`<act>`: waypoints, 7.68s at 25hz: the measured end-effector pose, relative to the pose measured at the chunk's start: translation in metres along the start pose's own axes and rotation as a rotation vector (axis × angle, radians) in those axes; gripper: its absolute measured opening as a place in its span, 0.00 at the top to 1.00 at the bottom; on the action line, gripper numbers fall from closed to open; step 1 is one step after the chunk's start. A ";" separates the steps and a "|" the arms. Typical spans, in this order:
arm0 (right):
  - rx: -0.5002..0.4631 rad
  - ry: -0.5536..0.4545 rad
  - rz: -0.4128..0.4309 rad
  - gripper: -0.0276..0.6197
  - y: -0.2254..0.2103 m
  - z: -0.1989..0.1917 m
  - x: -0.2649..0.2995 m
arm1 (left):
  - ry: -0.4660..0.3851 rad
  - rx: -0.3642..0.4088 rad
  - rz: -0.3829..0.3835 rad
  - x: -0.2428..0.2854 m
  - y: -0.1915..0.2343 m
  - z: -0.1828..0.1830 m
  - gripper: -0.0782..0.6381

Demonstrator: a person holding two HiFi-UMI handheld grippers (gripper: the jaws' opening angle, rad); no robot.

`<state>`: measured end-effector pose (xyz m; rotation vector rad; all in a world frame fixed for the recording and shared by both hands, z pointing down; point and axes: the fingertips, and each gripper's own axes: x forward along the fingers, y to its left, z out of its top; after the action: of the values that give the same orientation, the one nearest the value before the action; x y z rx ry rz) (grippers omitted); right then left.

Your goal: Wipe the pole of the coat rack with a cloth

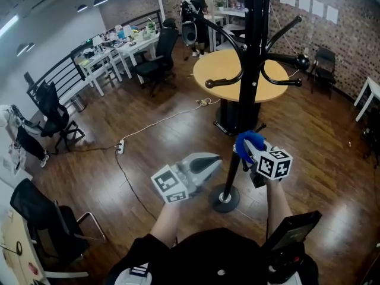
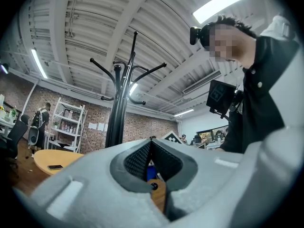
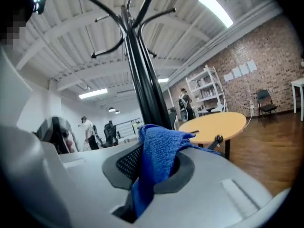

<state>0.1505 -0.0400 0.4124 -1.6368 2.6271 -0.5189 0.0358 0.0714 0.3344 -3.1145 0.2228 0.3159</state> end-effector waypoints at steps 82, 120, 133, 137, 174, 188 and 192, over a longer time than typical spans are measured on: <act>-0.169 0.100 -0.030 0.90 0.001 0.021 0.008 | 0.018 0.016 -0.017 0.000 -0.007 0.002 0.90; -0.221 -0.247 0.542 0.90 0.002 0.140 -0.023 | 0.017 0.150 0.459 0.149 0.027 0.008 0.90; -0.270 -0.388 0.563 0.90 0.018 0.205 -0.034 | 0.031 0.191 0.505 0.131 0.021 0.024 0.90; -0.246 -0.211 0.531 0.90 -0.010 0.113 -0.011 | 0.032 0.168 0.495 0.124 0.028 0.019 0.90; -0.219 -0.472 0.524 0.90 0.024 0.197 -0.035 | 0.018 0.143 0.427 0.109 0.028 0.013 0.90; -0.041 0.067 0.409 0.90 -0.062 -0.072 0.021 | 0.014 0.120 0.412 0.109 0.037 0.005 0.90; -0.011 0.135 0.386 0.89 -0.064 -0.079 0.024 | 0.014 0.118 0.417 0.104 0.038 0.005 0.90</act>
<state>0.1814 -0.0642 0.5088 -1.0836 2.9403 -0.6137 0.1305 0.0189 0.3087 -2.9297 0.8603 0.2687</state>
